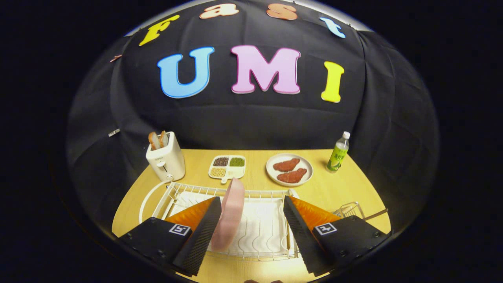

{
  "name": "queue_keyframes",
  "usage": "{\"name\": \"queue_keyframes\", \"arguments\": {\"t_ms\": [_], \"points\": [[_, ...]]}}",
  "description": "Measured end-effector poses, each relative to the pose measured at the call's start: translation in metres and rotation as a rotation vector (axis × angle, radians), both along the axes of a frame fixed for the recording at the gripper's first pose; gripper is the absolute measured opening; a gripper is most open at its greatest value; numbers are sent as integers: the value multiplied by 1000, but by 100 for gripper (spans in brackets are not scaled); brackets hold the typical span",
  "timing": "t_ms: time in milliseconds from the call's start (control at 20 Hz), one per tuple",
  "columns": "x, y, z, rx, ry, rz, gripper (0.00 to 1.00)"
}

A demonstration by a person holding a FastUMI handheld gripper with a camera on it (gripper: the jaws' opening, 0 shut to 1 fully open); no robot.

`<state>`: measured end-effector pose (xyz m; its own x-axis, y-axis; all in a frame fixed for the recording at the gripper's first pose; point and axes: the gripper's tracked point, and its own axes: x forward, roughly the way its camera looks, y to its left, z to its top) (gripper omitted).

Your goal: Take the plate from the dish rack, then take the spoon from the basket and place it into the plate.

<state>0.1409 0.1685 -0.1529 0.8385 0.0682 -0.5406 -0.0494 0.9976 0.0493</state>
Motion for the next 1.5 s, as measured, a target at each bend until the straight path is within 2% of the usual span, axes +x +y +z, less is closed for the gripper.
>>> {"name": "queue_keyframes", "arguments": {"t_ms": [100,200,400,450,500,650,950,1100,1300,1500], "points": [[3,3,-19,20,53,-33,98],[5,9,-33,65,100,-58,93],[15,24,-42,131,147,-80,57],[16,26,-43,131,150,-97,41],[15,24,-42,129,150,-113,36],[14,25,-41,80,140,-156,31],[15,47,-21,-61,48,-109,29],[24,39,-7,-105,0,-107,29],[28,-2,0,-79,-6,-194,27],[25,-21,-3,-11,17,-180,22]]}}
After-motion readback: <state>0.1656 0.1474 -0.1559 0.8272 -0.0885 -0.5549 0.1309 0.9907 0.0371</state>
